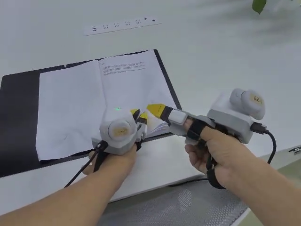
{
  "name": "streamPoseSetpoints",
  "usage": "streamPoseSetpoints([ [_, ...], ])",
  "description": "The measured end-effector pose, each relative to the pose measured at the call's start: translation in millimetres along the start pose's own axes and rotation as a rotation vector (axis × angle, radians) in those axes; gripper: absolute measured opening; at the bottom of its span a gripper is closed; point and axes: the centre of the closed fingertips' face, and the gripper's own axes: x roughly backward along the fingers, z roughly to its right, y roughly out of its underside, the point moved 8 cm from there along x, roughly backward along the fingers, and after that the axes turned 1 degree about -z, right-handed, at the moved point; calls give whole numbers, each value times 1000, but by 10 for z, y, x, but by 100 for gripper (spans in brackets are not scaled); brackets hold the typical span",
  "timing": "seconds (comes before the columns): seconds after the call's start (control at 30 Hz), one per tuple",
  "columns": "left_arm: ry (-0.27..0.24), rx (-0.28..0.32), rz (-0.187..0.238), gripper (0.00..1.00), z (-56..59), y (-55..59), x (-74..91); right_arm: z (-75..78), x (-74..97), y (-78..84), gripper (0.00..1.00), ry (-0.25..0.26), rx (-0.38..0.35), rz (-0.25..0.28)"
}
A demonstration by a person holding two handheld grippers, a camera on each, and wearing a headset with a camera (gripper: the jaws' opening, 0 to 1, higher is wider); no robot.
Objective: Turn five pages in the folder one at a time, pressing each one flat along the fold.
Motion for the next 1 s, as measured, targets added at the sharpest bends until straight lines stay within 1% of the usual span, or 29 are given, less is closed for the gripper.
streamPoseSetpoints([
  [0.07,0,0,2,8,0,1,-1,29,-14,3,55,0,-11,11],
  [0.2,0,3,1,8,-2,2,-7,89,-54,17,56,11,-31,18],
  [0.23,0,4,1,8,-2,2,-8,102,-65,14,56,12,-30,25],
  [0.27,0,4,1,8,0,4,-6,114,-79,-1,56,12,-34,43],
  [0.33,0,6,1,8,1,4,-5,135,-101,-15,54,20,-42,60],
  [0.37,-1,5,1,8,2,4,-5,146,-110,-15,51,29,-45,63],
  [0.43,-1,5,0,8,1,5,-5,206,-129,-17,45,84,-36,74],
  [0.5,-1,3,-3,9,2,2,-5,250,-146,-26,36,111,-54,98],
  [0.53,0,2,-4,9,2,1,-5,273,-159,-31,32,121,-73,120],
  [0.6,0,5,-8,9,3,-5,-4,321,-161,-36,19,161,-90,147],
  [0.63,-1,6,-10,9,5,-9,-4,346,-156,-39,11,183,-84,164],
  [0.67,-3,14,-14,9,10,-15,-1,364,-149,-38,1,204,-71,178],
  [0.7,-4,24,-17,10,14,-20,0,374,-147,-35,0,226,-67,198],
  [0.73,-6,37,-23,10,12,-26,0,368,-150,-32,0,217,-55,197],
  [0.77,-4,39,-26,10,8,-36,-2,350,-155,-18,0,208,-61,193],
  [0.8,1,48,-37,10,2,-49,3,336,-156,-20,0,197,-59,205],
  [0.83,8,68,-46,10,-4,-57,11,336,-140,-19,0,198,-49,213],
  [0.87,24,107,-68,10,-6,-67,41,334,-132,-17,0,202,-47,215],
  [0.9,34,113,-81,11,-15,-79,66,324,-115,-20,0,193,-49,221],
  [0.93,47,108,-99,14,-31,-91,106,309,-105,-24,0,185,-52,230],
  [1.0,44,121,-122,21,-58,-121,204,263,-75,-38,0,160,-51,252],
])
